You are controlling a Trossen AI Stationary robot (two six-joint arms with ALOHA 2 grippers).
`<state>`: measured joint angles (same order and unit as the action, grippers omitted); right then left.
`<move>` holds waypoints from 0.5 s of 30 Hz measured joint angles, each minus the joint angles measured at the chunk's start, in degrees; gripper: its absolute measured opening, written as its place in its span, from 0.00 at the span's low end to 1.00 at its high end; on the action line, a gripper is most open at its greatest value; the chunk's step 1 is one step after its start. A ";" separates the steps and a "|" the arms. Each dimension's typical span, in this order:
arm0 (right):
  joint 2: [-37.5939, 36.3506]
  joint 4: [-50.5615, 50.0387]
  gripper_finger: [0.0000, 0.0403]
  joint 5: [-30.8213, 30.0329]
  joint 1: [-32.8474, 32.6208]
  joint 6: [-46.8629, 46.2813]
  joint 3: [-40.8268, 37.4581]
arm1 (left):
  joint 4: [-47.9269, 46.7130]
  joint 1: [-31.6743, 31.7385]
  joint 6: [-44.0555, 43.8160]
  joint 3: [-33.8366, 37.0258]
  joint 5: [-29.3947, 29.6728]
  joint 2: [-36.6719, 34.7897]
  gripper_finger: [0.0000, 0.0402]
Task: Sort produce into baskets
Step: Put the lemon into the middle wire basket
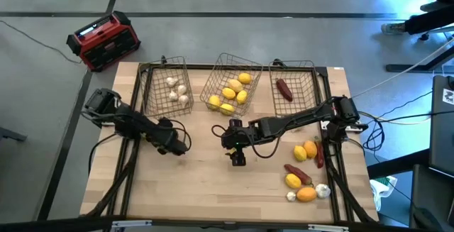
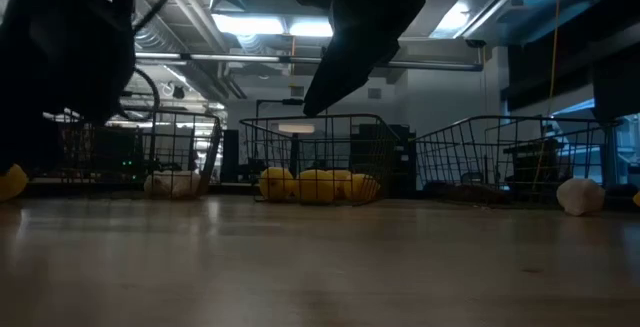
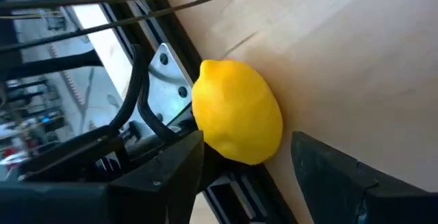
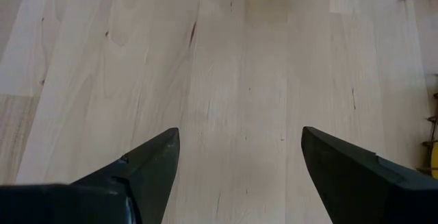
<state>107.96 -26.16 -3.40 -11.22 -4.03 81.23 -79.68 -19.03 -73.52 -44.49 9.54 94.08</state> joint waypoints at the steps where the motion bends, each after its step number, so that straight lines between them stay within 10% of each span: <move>1: 0.00 0.01 0.75 0.00 0.00 0.00 0.00 | -0.02 0.34 0.54 0.02 0.04 0.83 0.52; 15: 0.00 -0.62 0.75 0.00 0.00 -0.11 0.00 | 4.68 4.20 10.47 2.47 -4.52 7.54 0.44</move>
<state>107.96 -26.78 -3.40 -11.22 -4.14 81.23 -75.00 -14.83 -63.05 -42.02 5.02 101.62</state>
